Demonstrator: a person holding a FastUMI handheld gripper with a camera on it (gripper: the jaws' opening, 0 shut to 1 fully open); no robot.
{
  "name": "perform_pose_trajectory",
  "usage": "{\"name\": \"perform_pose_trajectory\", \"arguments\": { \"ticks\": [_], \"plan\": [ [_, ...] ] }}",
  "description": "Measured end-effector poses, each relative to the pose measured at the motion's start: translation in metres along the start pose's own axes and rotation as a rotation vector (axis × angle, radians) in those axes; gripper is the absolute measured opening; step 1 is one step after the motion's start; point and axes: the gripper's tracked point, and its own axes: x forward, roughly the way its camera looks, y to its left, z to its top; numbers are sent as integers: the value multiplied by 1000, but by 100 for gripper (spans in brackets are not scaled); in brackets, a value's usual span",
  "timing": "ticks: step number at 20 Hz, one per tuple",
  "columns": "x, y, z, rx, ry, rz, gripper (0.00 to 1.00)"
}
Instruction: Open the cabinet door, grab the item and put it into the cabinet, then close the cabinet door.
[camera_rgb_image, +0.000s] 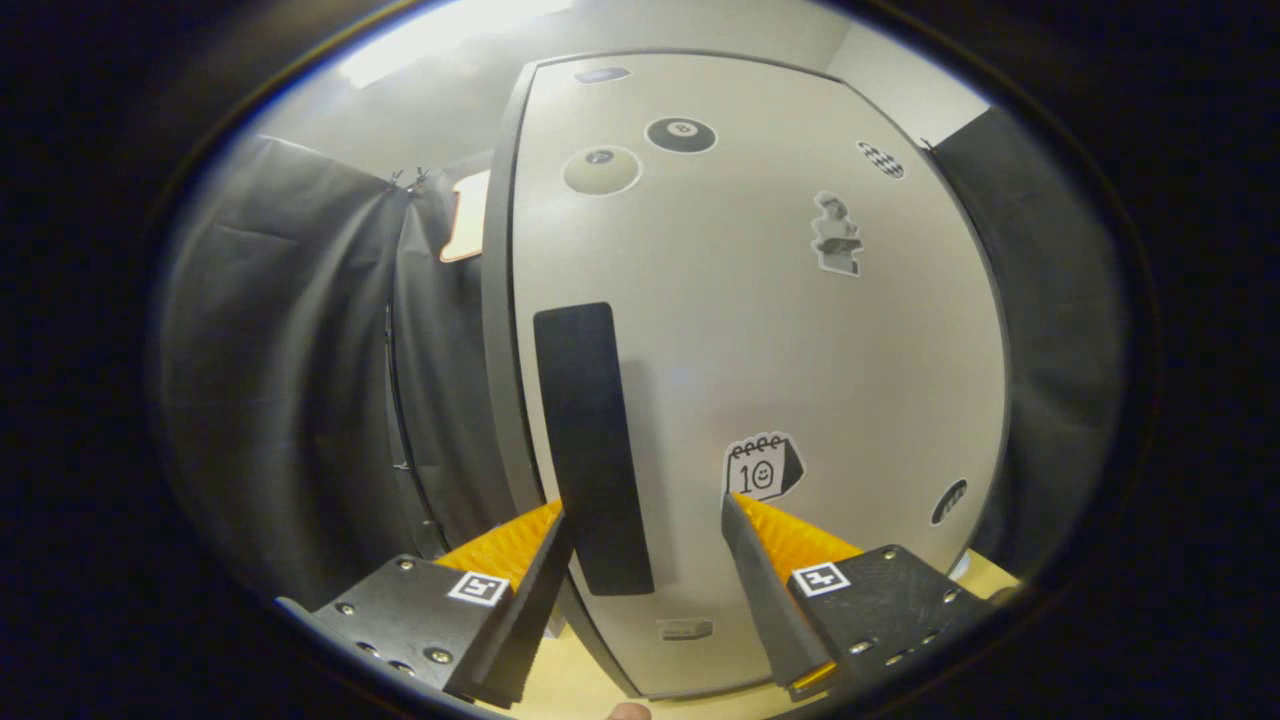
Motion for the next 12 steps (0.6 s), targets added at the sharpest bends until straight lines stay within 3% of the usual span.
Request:
{"name": "perform_pose_trajectory", "arguments": {
  "ticks": [7, 12],
  "plan": [
    [-7, 2, 3, -16, 0, 18, 85],
    [-32, -4, 30, -44, -32, 22, 85]
  ]
}}
